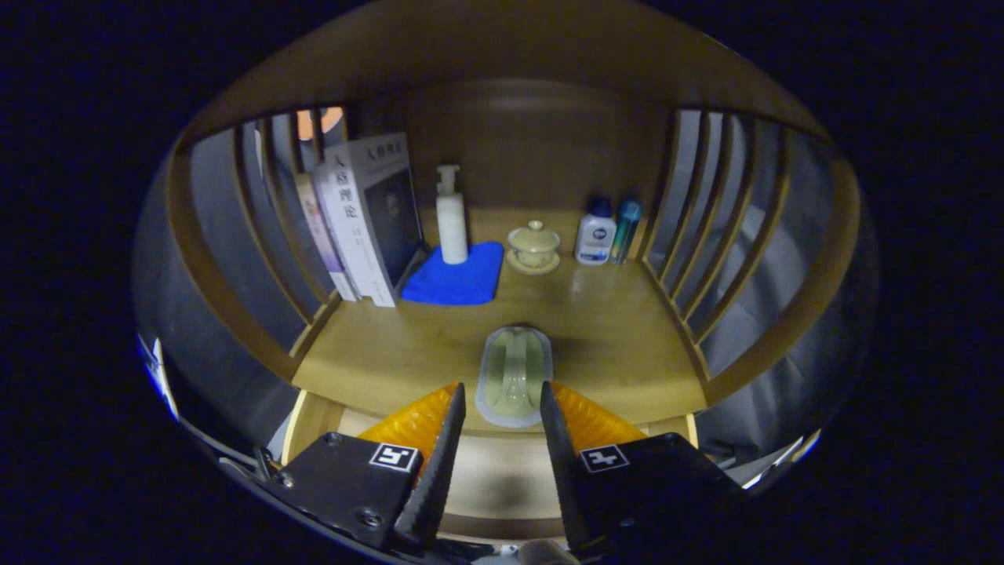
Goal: Pull open the drawer, take out the items inside it, and place them on the countertop above the cabinet.
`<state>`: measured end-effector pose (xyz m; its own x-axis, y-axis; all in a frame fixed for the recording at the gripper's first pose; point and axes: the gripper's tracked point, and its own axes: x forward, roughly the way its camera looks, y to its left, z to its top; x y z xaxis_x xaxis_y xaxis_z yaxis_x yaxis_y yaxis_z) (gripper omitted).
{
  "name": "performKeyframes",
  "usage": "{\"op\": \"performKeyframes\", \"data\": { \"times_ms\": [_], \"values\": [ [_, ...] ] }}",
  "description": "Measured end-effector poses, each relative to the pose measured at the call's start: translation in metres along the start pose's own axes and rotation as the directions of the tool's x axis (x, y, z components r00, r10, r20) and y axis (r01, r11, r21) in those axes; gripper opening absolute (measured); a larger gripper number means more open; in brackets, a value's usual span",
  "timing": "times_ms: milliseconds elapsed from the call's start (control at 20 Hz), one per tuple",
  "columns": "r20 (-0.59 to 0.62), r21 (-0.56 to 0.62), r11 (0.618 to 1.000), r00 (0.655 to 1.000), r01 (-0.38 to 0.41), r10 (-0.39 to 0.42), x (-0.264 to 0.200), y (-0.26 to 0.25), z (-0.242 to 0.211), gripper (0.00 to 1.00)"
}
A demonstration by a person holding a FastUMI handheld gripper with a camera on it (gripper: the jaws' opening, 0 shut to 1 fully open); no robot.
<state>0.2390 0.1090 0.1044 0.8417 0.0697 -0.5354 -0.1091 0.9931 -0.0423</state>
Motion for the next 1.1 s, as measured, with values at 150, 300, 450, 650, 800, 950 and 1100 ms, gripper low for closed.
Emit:
{"op": "performKeyframes", "data": {
  "times_ms": [150,300,450,650,800,950,1100],
  "values": [
    [0.118,0.041,0.999,0.993,-0.029,0.024,-0.036,0.006,-0.019,0.97],
    [0.255,0.057,0.997,0.967,-0.047,0.031,-0.067,0.002,-0.042,0.98],
    [0.343,0.043,0.997,0.938,-0.061,0.043,-0.091,0.005,-0.078,1.0],
    [0.435,0.059,0.997,0.9,-0.056,0.025,-0.11,0.004,-0.124,1.0],
    [0.446,0.044,0.998,0.895,-0.039,0.015,-0.109,0.005,-0.165,1.0],
    [0.439,0.063,0.998,0.898,-0.008,-0.02,-0.096,0.002,-0.205,1.0],
    [0.4,0.085,0.996,0.917,-0.027,-0.009,-0.076,0.011,-0.24,1.0]
  ]
}}
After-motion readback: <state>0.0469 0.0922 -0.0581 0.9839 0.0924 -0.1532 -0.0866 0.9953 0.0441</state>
